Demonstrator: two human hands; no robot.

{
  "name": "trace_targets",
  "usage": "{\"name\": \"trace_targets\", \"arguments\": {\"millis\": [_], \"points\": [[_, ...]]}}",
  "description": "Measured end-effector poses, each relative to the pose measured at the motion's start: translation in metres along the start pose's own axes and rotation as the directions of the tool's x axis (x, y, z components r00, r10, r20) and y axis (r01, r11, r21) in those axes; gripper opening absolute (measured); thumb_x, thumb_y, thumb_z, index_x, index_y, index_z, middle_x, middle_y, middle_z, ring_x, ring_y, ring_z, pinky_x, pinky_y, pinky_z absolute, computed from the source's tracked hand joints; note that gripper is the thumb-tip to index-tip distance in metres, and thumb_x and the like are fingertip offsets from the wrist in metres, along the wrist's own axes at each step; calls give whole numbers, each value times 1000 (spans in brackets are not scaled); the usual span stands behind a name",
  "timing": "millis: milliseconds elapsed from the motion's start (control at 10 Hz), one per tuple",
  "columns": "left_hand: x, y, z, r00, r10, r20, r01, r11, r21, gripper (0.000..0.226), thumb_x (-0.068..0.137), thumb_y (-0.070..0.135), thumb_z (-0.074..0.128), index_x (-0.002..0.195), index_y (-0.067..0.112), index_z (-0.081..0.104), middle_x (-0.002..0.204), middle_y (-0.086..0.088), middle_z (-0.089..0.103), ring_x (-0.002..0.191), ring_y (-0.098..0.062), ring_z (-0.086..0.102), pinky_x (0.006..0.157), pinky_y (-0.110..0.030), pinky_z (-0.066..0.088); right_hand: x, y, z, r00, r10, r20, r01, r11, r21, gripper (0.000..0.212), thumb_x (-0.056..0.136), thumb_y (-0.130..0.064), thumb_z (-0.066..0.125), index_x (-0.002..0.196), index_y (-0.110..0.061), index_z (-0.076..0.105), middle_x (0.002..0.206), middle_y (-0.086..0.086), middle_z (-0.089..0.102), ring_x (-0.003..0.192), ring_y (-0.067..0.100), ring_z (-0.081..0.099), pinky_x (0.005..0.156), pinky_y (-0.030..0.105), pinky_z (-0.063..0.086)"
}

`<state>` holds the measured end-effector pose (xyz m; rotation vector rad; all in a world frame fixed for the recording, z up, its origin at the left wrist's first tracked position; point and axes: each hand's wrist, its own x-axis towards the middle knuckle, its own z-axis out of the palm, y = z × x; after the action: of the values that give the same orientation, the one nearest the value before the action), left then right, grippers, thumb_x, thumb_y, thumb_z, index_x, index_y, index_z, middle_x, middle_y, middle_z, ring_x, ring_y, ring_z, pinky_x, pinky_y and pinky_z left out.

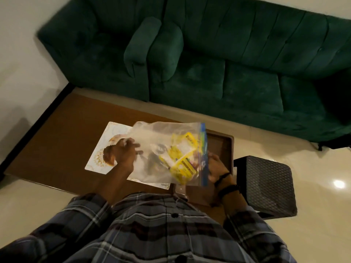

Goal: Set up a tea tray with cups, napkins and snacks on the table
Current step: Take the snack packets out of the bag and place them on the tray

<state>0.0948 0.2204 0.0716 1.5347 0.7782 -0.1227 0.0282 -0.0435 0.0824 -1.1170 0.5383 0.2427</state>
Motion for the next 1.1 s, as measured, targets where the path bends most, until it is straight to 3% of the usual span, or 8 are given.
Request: {"name": "trace_targets", "arguments": {"millis": [200,300,400,600,700,800,1000,1100], "points": [[-8,-11,-20,976,33,-216,-60,991,-116,24,100,21,42,110,1,52,104,-22,69,50,-12,68,53,-39,57,7,3,-37,937,66,-342,-12,988,156,23,98,-2,40,101,-16,59,94,7,68,78,20,66,59,31,60],[-23,-5,-26,990,42,-136,-75,966,-248,28,102,26,39,115,4,48,112,-20,65,62,-19,70,63,-41,55,14,25,-64,844,198,-498,-204,978,43,34,97,-6,44,131,-2,46,133,21,53,119,38,52,98,53,44],[-35,0,-27,1000,21,-7,-22,955,-295,39,102,30,35,128,3,44,122,-19,61,75,-23,69,65,-37,54,14,42,-74,785,251,-567,-294,956,16,41,96,-5,45,136,2,39,142,21,46,129,41,45,106,55,36],[-59,-2,-36,976,-35,216,95,957,-274,31,102,31,36,123,14,51,130,-10,60,88,-26,68,43,-16,45,24,70,-89,724,427,-542,-382,902,200,42,98,-8,41,140,-6,37,146,16,43,133,36,41,102,51,38],[-66,-10,-37,969,-44,242,109,958,-264,30,100,34,39,122,19,54,127,-6,63,88,-22,71,87,-46,49,35,66,-89,745,367,-557,-440,898,2,47,95,-12,49,140,-1,39,134,7,57,128,20,50,102,41,39],[-70,-15,-39,969,-41,243,108,957,-270,36,99,38,41,127,19,52,125,-3,65,91,-23,71,96,-55,43,59,66,-88,831,354,-429,-354,932,82,44,96,-7,47,139,0,40,98,-15,70,103,-6,55,110,41,32],[-80,-16,-32,969,36,245,28,966,-256,37,100,36,40,130,17,51,126,-4,65,94,-25,71,95,-56,42,68,38,-82,859,274,-433,-446,816,-369,43,95,-8,51,137,-2,42,139,26,45,124,42,46,106,44,38],[-82,-15,-23,966,44,255,35,954,-298,40,100,34,39,137,19,45,132,-8,61,92,-24,72,95,-54,45,46,34,-73,823,360,-440,-473,862,-180,47,96,-25,52,138,-7,42,142,23,43,129,39,45,102,47,43]]}}
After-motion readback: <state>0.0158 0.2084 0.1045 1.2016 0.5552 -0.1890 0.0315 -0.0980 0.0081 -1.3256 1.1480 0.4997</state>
